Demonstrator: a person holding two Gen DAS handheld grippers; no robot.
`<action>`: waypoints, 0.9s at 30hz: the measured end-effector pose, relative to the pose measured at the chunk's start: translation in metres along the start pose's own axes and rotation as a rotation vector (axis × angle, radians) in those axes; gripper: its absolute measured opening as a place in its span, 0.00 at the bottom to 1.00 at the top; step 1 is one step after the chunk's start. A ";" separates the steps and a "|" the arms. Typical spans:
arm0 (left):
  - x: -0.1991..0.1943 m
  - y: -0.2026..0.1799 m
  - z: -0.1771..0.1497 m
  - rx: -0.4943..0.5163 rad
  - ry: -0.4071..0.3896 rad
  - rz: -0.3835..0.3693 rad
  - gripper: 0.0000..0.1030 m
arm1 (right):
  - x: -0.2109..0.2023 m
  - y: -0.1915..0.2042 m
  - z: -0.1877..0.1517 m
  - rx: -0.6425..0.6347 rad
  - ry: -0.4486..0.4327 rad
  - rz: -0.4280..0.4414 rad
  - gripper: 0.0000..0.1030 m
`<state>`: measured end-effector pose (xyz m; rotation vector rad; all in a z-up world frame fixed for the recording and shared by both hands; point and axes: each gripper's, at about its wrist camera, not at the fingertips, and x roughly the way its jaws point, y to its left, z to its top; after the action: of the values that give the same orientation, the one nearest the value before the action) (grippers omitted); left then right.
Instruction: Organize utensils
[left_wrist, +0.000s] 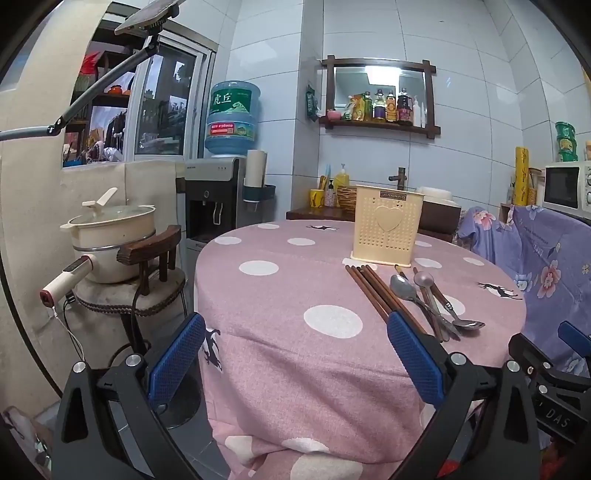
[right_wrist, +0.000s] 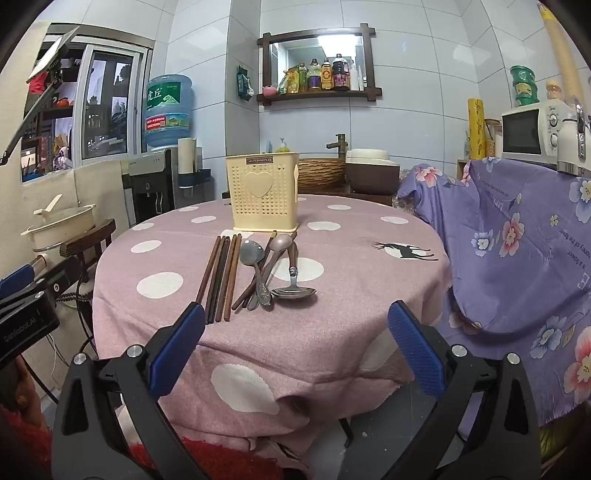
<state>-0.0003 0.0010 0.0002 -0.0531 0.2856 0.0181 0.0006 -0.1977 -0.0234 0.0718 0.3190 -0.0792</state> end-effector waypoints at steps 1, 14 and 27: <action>0.000 0.000 0.000 0.002 0.001 0.006 0.95 | 0.001 0.000 0.000 0.000 0.002 0.001 0.95; 0.004 -0.001 -0.003 0.009 0.018 0.015 0.95 | 0.004 0.001 -0.002 -0.005 0.016 0.001 0.95; 0.003 -0.001 -0.002 0.008 0.017 0.015 0.95 | 0.004 0.001 -0.002 -0.004 0.015 0.001 0.95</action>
<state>0.0019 -0.0002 -0.0024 -0.0429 0.3029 0.0311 0.0039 -0.1969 -0.0267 0.0691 0.3342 -0.0768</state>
